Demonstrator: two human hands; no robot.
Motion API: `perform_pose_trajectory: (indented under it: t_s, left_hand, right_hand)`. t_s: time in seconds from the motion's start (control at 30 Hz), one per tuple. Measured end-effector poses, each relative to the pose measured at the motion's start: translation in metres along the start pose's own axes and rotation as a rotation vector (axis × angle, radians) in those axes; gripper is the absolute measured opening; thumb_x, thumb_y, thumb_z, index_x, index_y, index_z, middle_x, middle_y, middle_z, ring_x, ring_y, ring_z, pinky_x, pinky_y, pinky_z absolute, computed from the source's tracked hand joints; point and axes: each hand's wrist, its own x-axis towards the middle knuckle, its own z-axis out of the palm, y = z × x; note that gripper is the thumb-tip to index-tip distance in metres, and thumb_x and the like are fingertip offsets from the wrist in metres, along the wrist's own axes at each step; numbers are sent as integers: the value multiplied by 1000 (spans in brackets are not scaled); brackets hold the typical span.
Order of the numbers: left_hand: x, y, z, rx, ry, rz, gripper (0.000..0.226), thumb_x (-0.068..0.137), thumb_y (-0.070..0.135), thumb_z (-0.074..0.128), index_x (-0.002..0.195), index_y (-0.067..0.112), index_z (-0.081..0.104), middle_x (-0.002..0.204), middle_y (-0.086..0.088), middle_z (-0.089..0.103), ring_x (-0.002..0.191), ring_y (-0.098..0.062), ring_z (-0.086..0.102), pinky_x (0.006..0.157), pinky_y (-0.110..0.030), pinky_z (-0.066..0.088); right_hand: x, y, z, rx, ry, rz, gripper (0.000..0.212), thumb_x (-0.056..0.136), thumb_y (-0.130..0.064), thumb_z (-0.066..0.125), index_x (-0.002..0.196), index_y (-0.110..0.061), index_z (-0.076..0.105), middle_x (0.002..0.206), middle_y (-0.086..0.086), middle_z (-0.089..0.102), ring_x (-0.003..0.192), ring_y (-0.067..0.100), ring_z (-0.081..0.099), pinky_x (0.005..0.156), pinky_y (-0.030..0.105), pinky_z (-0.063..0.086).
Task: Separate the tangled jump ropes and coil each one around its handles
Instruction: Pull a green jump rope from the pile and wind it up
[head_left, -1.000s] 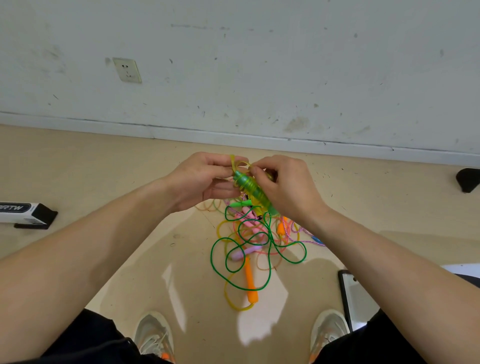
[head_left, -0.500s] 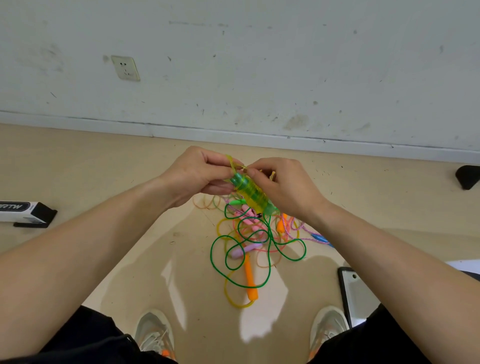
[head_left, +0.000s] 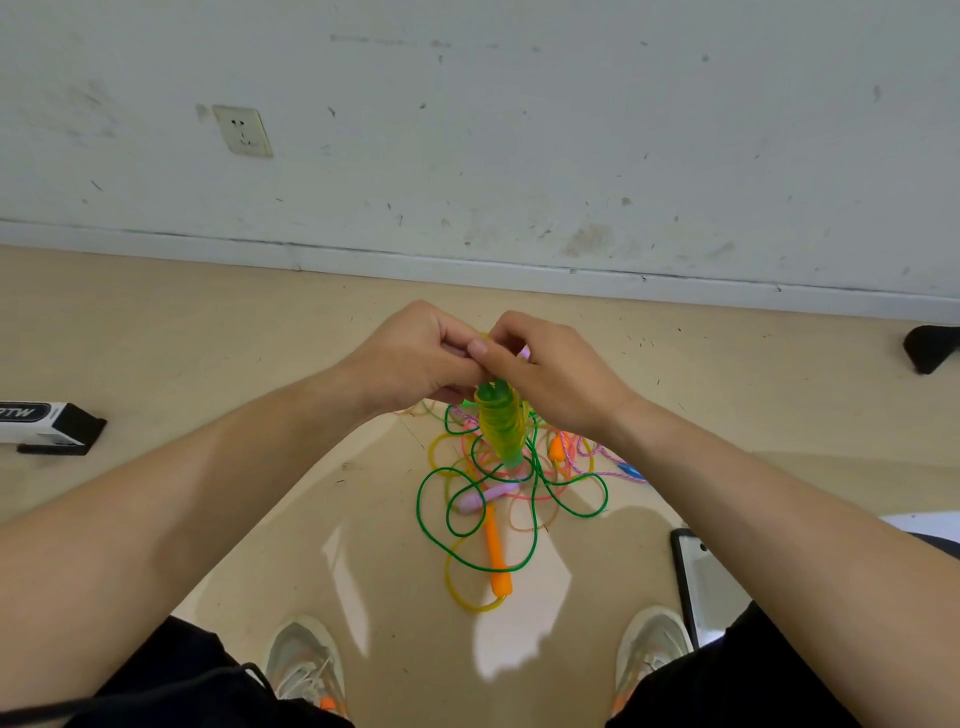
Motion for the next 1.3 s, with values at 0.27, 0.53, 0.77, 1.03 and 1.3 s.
perform_pose_trajectory:
  t_s: [0.27, 0.53, 0.77, 1.03, 1.3]
  left_hand:
    - [4, -4, 2, -85, 95, -40, 13, 87, 9, 74, 98, 12, 78, 85, -9, 77, 74, -15, 71, 76, -32, 62]
    - [1, -4, 27, -310, 324, 32, 11, 92, 7, 68, 97, 14, 76, 80, -1, 77, 69, -16, 73, 61, -26, 58]
    - [3, 0, 47, -471, 444, 56, 12, 93, 5, 65, 95, 13, 75, 81, -4, 75, 71, -21, 73, 61, -31, 60]
    - [8, -5, 46, -395, 476, 28, 10, 95, 7, 64, 92, 14, 72, 77, 7, 69, 63, -20, 71, 63, -36, 62]
    - [13, -15, 40, -244, 457, -1, 11, 100, 14, 54, 100, 14, 65, 95, -7, 72, 67, -30, 74, 58, -34, 60]
  right_hand:
    - [5, 6, 0, 127, 71, 113, 28, 99, -28, 48, 82, -14, 65, 78, 9, 68, 66, 22, 68, 65, 52, 56]
    - [10, 8, -1, 151, 236, 137, 28, 96, -30, 53, 79, -12, 67, 72, 6, 66, 71, 29, 65, 66, 50, 55]
    - [11, 6, -3, 135, 304, 148, 31, 96, -27, 53, 67, -21, 60, 59, -6, 56, 59, 11, 50, 59, 31, 38]
    - [11, 16, -4, 72, 256, 191, 28, 91, -29, 54, 66, -17, 59, 60, -2, 58, 60, 18, 53, 57, 33, 41]
    - [6, 16, 2, -40, 131, 62, 31, 93, -26, 48, 119, -29, 64, 85, -9, 68, 82, 16, 63, 72, 35, 52]
